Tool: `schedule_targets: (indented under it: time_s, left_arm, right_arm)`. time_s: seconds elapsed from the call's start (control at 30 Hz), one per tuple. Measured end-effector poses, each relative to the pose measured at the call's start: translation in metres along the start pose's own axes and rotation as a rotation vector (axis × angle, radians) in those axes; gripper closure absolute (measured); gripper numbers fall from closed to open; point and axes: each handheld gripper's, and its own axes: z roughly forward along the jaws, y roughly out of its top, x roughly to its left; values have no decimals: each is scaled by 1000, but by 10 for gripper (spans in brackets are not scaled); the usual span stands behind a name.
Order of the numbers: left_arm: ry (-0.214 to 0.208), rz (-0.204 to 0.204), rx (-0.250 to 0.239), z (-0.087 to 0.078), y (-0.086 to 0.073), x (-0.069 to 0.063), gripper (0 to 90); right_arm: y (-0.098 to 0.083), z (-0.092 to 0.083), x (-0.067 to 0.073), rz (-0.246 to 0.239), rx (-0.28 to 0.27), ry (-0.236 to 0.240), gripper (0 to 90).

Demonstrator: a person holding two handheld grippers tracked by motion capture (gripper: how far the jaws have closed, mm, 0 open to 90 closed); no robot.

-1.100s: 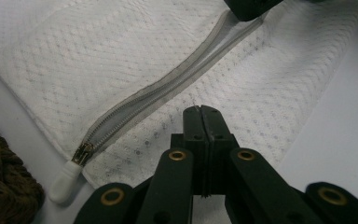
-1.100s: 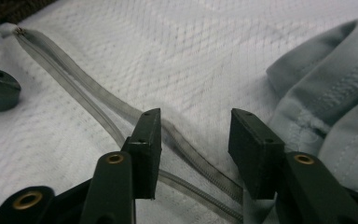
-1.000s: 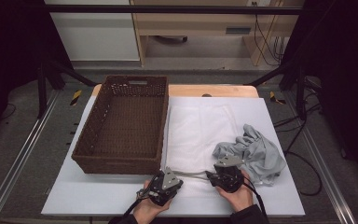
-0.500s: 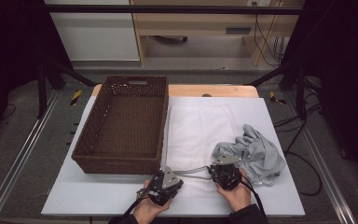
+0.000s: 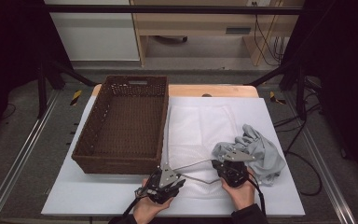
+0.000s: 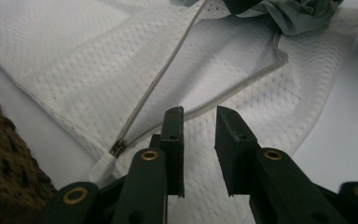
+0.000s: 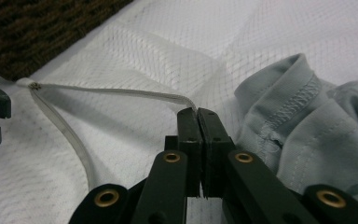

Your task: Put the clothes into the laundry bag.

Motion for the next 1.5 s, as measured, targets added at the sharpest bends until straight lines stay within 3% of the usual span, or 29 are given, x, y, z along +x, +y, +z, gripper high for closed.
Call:
schedule_targets:
  time_s: [0.23, 0.43, 0.53, 0.63, 0.73, 0.83, 0.9, 1.0, 1.07, 1.17, 1.3, 1.4, 1.5]
  left_arm:
    - [47, 44, -17, 14, 39, -1, 624]
    - [64, 47, 8, 40, 55, -2, 578]
    - [49, 41, 38, 53, 59, -2, 581]
    - [59, 39, 22, 61, 62, -2, 648]
    - [-2, 15, 18, 63, 63, 0, 774]
    - [-16, 30, 27, 62, 61, 0, 876]
    - [-22, 33, 32, 61, 61, 0, 882]
    - [-32, 31, 35, 59, 60, 1, 885]
    - [-41, 20, 33, 56, 58, 2, 884]
    - [-53, 12, 36, 51, 56, 4, 884]
    - [-53, 1, 39, 49, 52, 3, 883]
    - [-59, -4, 35, 50, 48, 3, 884]
    - [-74, -13, 34, 52, 44, 3, 883]
  right_arm:
    - [3, -7, -1, 6, -38, 11, 891]
    - [6, -13, -5, 20, -63, 30, 890]
    - [6, -14, -5, 16, -70, 36, 890]
    - [6, -14, -5, 9, -68, 43, 890]
    - [6, -15, -4, 3, -62, 45, 888]
    - [5, -16, -4, -1, -56, 55, 883]
    - [5, -15, -3, -5, -52, 57, 872]
    - [5, -20, -3, -17, -59, 49, 820]
    - [6, -29, -7, -15, -91, 32, 760]
    - [4, -41, -17, 9, -105, -32, 618]
    - [-11, -33, -26, 30, -26, -93, 430]
    - [-18, -19, -28, 0, 26, -136, 366]
    - [-23, -8, -31, 3, 57, -163, 345]
